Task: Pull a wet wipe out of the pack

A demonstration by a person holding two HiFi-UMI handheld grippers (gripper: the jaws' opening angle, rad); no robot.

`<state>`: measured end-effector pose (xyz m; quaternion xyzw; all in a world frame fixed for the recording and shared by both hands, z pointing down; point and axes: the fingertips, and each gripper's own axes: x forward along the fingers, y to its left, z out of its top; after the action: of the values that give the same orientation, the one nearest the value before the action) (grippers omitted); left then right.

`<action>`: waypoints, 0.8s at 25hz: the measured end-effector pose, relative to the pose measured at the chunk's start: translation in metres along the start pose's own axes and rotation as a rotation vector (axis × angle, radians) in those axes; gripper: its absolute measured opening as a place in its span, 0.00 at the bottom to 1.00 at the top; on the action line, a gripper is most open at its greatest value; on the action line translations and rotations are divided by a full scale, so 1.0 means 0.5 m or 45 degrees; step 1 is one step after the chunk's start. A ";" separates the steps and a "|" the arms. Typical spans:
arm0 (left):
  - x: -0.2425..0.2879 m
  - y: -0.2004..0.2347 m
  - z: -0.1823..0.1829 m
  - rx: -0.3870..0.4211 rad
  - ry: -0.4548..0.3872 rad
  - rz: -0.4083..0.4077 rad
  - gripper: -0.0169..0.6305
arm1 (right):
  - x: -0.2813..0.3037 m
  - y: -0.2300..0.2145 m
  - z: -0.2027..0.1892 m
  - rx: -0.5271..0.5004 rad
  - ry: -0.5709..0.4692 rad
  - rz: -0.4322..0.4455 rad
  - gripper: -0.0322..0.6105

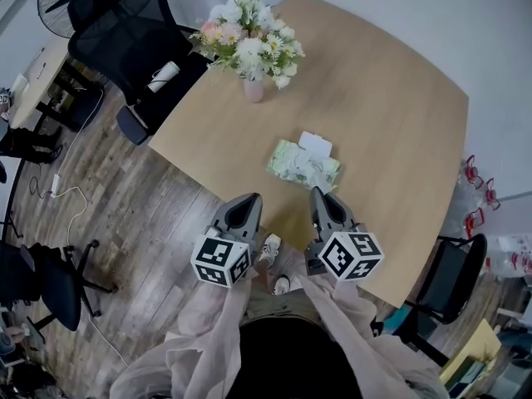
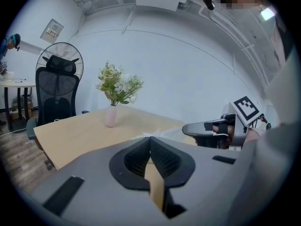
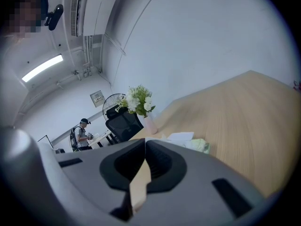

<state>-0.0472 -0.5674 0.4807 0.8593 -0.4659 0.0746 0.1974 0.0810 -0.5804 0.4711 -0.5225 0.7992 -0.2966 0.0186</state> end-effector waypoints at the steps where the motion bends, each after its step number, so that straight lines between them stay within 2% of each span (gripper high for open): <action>1: 0.001 -0.003 0.001 -0.001 -0.001 -0.005 0.04 | -0.003 0.000 0.003 -0.001 -0.005 -0.001 0.07; 10: 0.015 -0.020 0.014 0.022 -0.014 -0.037 0.04 | -0.028 -0.008 0.024 -0.007 -0.040 -0.017 0.07; 20: 0.022 -0.007 0.036 0.035 -0.033 -0.020 0.04 | -0.063 -0.022 0.075 -0.032 -0.092 -0.043 0.07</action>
<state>-0.0392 -0.5817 0.4670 0.8665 -0.4605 0.0683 0.1799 0.1173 -0.5737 0.4368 -0.5464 0.7927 -0.2678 0.0361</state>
